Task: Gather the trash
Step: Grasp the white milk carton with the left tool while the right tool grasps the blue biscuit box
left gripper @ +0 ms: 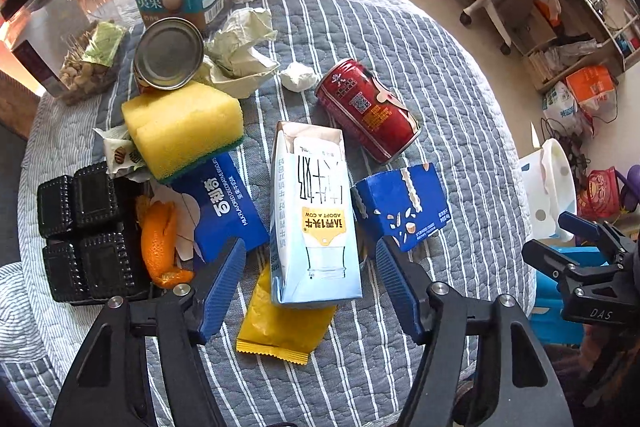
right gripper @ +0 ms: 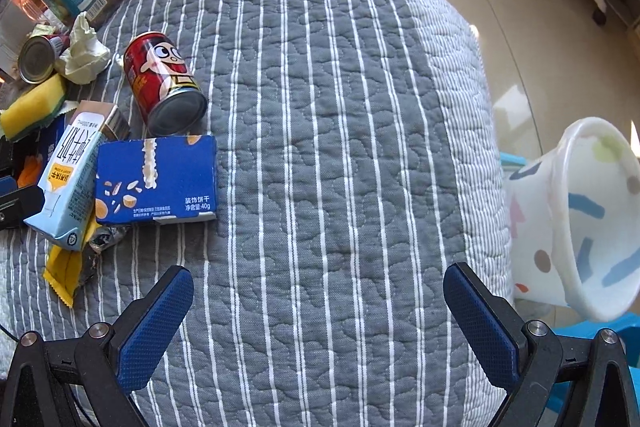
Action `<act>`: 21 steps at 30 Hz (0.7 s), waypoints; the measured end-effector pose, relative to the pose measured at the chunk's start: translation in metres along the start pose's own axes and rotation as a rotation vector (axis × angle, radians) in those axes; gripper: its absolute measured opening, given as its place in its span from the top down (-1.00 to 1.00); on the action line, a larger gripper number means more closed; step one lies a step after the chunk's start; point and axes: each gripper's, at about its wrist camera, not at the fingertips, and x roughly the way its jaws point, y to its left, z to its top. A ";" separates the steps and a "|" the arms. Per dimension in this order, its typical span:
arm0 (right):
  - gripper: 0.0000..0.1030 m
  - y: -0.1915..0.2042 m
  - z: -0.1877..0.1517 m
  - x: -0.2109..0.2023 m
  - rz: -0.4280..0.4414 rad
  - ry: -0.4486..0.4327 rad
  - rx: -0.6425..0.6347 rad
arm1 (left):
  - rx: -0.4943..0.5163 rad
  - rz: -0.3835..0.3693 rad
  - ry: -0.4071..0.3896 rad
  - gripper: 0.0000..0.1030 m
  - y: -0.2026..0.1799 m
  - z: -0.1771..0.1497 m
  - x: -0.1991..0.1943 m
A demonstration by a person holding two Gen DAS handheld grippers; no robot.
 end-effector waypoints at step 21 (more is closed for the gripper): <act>-0.99 0.072 0.032 0.048 0.175 0.104 -0.048 | 0.009 0.019 -0.156 0.00 0.035 -0.022 -0.060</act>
